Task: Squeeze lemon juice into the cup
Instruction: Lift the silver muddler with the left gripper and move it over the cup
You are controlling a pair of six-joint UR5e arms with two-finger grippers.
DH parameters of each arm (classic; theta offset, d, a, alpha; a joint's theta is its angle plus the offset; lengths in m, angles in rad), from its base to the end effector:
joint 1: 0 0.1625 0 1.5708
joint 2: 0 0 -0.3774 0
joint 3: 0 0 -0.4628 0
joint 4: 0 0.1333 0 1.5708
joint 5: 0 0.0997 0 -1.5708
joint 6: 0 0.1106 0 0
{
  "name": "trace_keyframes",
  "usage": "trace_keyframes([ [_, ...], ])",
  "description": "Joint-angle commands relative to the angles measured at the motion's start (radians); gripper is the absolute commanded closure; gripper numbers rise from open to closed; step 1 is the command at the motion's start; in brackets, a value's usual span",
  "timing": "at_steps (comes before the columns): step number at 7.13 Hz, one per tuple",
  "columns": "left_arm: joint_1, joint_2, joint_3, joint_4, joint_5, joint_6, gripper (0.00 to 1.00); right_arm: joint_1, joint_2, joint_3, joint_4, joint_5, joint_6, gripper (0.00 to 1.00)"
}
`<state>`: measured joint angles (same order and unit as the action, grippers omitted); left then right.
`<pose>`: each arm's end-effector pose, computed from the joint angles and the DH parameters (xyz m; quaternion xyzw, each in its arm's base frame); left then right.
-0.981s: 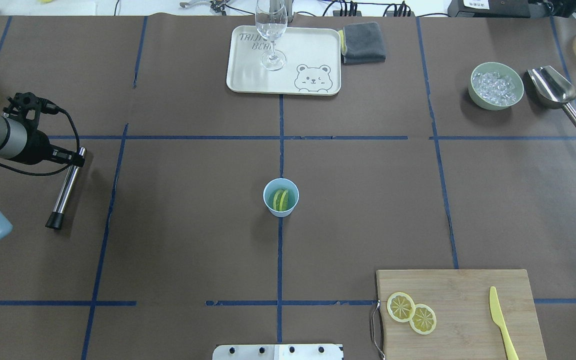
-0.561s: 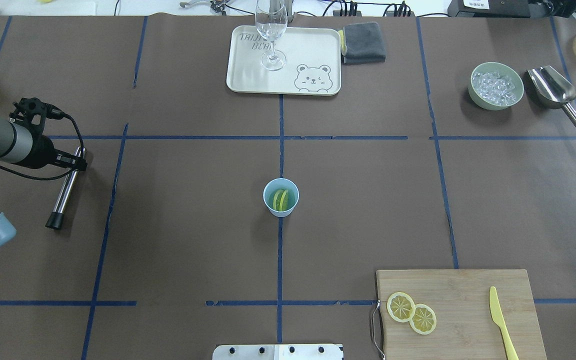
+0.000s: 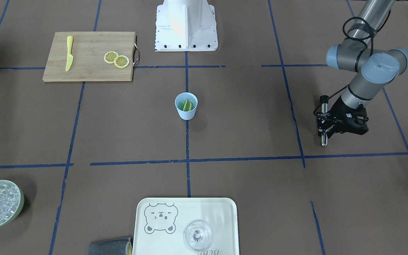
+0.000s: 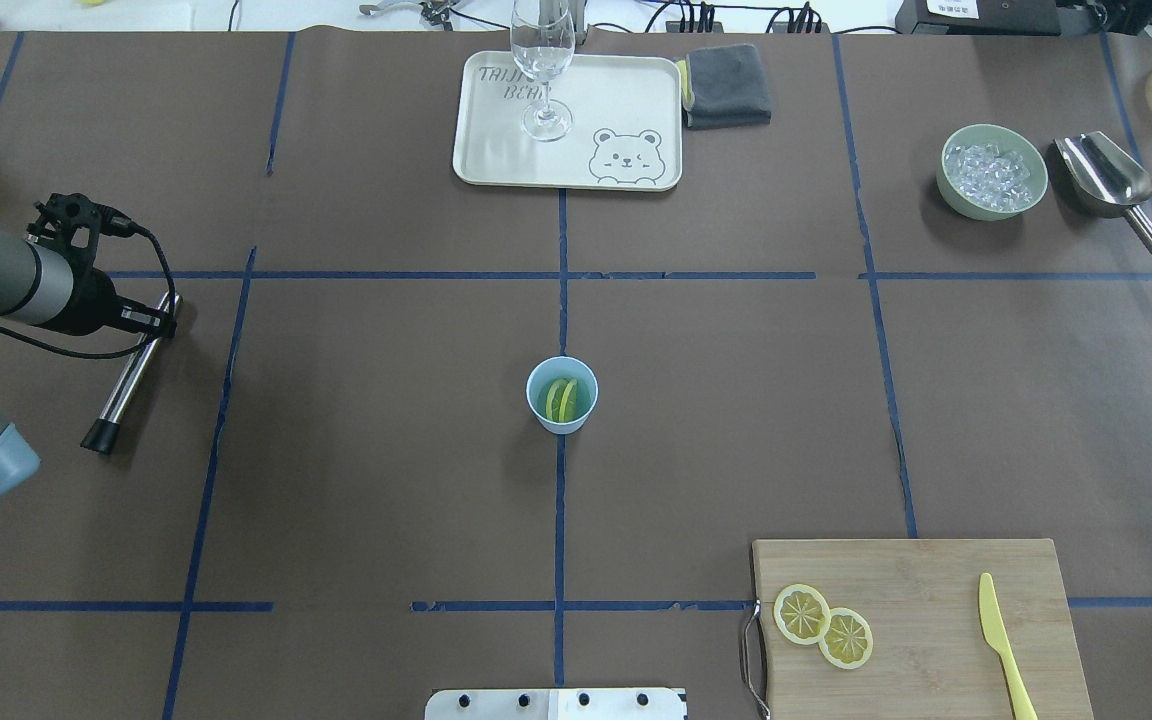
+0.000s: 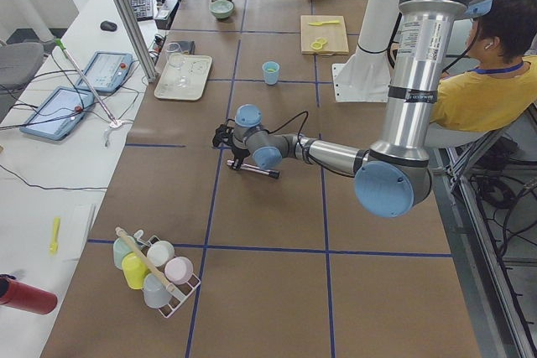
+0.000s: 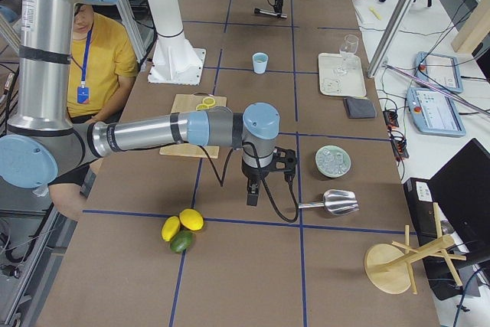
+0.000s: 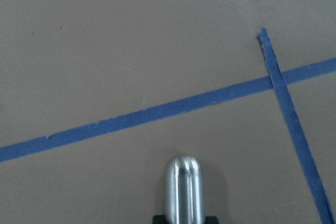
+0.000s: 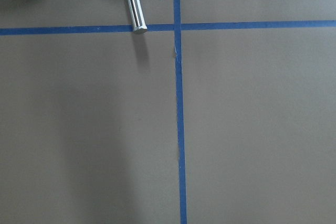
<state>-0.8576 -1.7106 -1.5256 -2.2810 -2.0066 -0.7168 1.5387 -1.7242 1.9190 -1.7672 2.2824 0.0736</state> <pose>0.3628 -0.5518 0.4902 0.1583 0.4009 0.0830 0.8985 0.0451 -0.4976 0.5298 -0.0192 -0.3478 0.0197 0.9372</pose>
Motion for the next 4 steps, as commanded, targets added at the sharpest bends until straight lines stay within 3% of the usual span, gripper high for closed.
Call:
trace_keyframes([
  [1, -0.001, 0.0, -0.042, -0.005, 0.0, 0.01, 1.0, 0.003, 0.0, 0.0, 0.0, 0.0, 0.0, 0.0],
  [3, -0.001, -0.053, -0.131, -0.031, 0.041, 0.101, 1.0, 0.005, -0.008, 0.002, 0.0, 0.0, 0.0, 0.0],
  [4, -0.001, -0.152, -0.14, -0.029, 0.099, 0.124, 1.0, 0.005, -0.014, 0.002, 0.0, 0.0, 0.0, 0.0],
])
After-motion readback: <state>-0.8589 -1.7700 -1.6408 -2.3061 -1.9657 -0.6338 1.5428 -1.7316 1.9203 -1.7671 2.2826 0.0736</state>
